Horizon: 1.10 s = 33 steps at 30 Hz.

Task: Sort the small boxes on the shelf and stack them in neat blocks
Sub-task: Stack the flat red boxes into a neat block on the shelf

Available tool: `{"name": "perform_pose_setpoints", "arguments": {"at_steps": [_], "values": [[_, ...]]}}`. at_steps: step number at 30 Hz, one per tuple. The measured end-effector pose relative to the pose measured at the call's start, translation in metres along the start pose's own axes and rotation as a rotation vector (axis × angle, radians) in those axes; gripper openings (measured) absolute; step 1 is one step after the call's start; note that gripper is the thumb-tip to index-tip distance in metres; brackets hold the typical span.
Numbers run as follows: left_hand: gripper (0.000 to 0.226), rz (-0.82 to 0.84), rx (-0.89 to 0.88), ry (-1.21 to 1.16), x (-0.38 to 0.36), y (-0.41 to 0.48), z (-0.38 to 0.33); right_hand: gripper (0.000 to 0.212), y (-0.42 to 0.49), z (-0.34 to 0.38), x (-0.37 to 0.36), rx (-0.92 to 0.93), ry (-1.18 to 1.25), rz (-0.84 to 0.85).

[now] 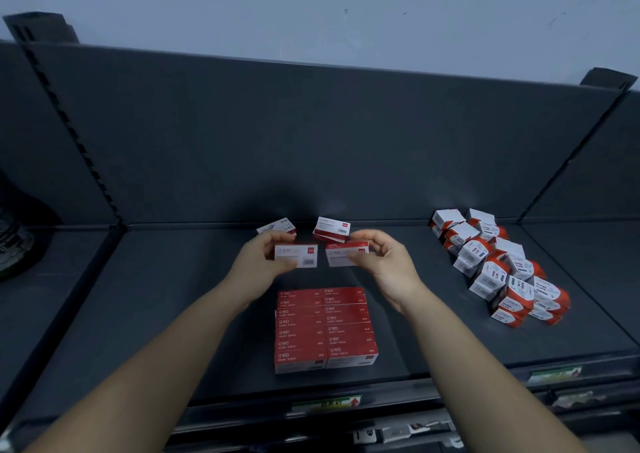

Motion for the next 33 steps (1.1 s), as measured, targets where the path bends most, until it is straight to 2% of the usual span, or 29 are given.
{"name": "perform_pose_setpoints", "arguments": {"at_steps": [3,6,12,15,19,33], "values": [[0.033,-0.015,0.059,0.08,0.001,0.005,0.021,0.018,-0.006,-0.018,0.003,-0.049,-0.085,0.018],[0.026,0.038,0.091,0.103,-0.006,0.003,0.035,0.012,-0.015,-0.036,0.003,-0.109,-0.098,0.039],[0.024,0.095,0.047,0.117,-0.012,-0.003,0.04,0.007,-0.022,-0.045,0.002,-0.079,-0.143,0.126],[0.027,0.088,0.0,0.154,-0.012,-0.007,0.041,0.012,-0.024,-0.044,0.0,-0.062,-0.134,0.145],[0.03,0.092,-0.017,0.137,-0.014,-0.011,0.044,0.007,-0.026,-0.047,0.0,-0.052,-0.137,0.164],[0.035,0.217,-0.037,0.05,-0.021,-0.009,0.045,0.014,-0.028,-0.045,0.0,-0.013,-0.083,0.178]]}}
Point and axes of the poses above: each hand's wrist, its own y-axis towards the middle knuckle, its own x-axis out of the back of the hand, z = x × y, the point moved 10 cm from there along y, towards the middle knuckle, and after that the axes turned 14 degrees about x, right-handed, at the moved point
